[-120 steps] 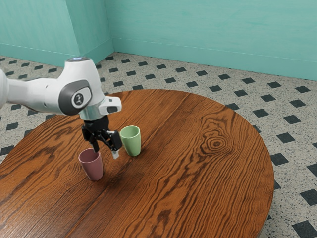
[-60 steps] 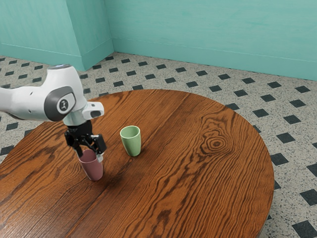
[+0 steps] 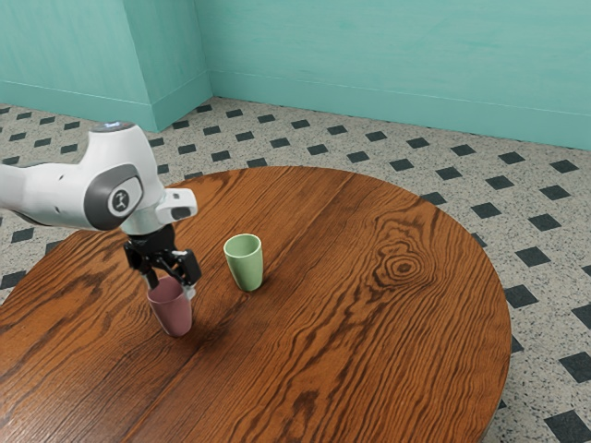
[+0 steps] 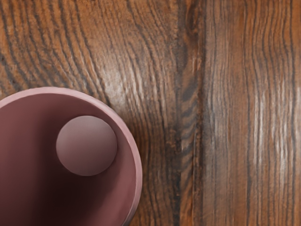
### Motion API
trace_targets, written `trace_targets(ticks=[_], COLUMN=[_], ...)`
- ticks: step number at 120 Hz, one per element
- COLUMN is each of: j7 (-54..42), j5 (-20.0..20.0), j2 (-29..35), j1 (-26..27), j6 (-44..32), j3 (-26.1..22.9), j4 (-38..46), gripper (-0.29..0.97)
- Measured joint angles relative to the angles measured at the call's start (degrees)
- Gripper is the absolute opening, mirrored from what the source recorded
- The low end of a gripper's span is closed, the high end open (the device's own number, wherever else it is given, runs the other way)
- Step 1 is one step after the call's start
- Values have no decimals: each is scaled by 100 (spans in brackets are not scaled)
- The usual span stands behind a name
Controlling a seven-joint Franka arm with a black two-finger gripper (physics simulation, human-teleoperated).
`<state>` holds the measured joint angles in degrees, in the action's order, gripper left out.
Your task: Place the left cup onto the right cup
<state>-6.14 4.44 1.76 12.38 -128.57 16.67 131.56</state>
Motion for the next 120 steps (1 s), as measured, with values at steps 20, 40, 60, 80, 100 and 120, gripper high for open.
trace_targets(ticks=[20, 40, 60, 80, 100, 120], j7=[-10, -16, -21, -25, -26, -23], j5=[-3, 7, 36, 56, 76, 87], j2=[-99, -243, -344, -400, -433, -494], j1=[-7, -42, -44, 24, 64, 36], j6=[-136, -276, -410, -486, -519, -534], j3=[3, -4, -6, -2, -5, -6], j4=[0, -5, -6, -14, -15, -9], gripper=[66, 66, 66, 63, 56, 49])
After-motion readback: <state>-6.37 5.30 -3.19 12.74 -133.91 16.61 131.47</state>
